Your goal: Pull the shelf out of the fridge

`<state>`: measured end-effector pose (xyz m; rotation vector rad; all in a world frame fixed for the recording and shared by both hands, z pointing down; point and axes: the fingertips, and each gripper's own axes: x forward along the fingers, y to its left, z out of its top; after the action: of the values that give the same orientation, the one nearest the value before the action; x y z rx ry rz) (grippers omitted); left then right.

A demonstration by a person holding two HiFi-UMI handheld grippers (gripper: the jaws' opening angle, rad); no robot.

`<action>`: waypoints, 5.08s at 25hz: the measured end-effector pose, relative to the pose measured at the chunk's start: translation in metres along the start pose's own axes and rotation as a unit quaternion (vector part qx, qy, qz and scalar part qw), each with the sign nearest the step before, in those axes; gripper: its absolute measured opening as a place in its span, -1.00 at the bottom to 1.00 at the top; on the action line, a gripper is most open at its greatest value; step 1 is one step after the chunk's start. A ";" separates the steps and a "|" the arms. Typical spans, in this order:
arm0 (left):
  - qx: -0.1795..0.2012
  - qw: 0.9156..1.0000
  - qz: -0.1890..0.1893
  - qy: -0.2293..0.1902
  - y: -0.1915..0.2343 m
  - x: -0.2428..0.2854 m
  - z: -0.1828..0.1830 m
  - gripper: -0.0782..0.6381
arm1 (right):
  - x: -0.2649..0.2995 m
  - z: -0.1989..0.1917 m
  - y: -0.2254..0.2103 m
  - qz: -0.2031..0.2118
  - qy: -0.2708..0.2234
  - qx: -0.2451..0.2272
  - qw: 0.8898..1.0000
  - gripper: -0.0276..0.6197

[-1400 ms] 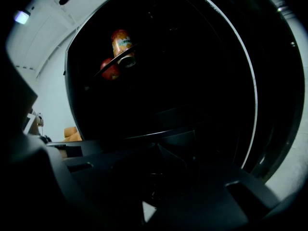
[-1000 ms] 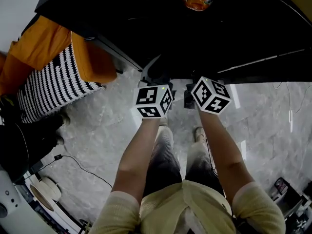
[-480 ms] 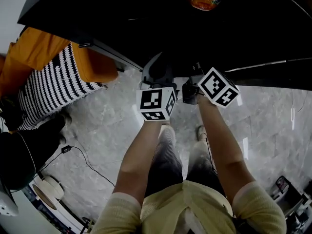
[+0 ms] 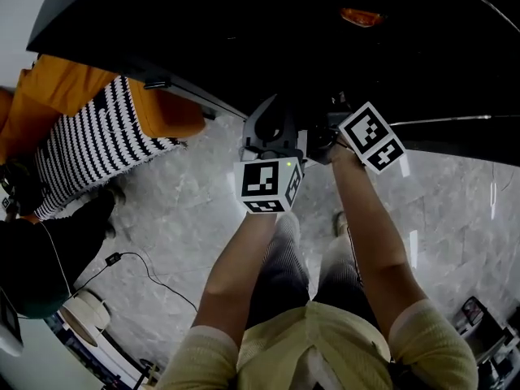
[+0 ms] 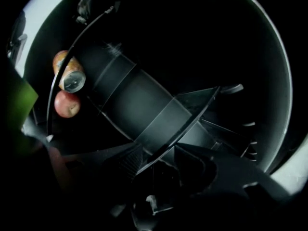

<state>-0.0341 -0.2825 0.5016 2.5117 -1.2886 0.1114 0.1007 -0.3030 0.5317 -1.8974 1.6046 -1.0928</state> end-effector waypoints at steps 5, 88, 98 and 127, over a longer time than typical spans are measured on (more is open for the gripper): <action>-0.004 1.000 0.000 0.005 0.003 -0.001 0.000 -0.69 | 0.009 0.007 -0.008 -0.017 -0.008 0.000 1.000 -0.34; -0.349 0.935 -0.059 0.017 -0.018 -0.036 -0.046 -0.36 | -0.103 -0.032 -0.017 0.039 0.030 0.043 0.998 -0.56; -0.358 0.933 -0.036 0.006 -0.010 -0.038 -0.048 -0.38 | -0.122 -0.039 -0.018 0.045 0.035 0.033 0.998 -0.56; -0.383 0.921 -0.063 -0.020 -0.028 -0.091 -0.049 -0.52 | -0.177 -0.045 -0.008 0.055 0.038 -0.004 0.998 -0.56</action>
<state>-0.0616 -0.1812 0.5224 1.9007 -0.9244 -0.4020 0.0666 -0.1245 0.5125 -1.7691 1.7341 -1.1255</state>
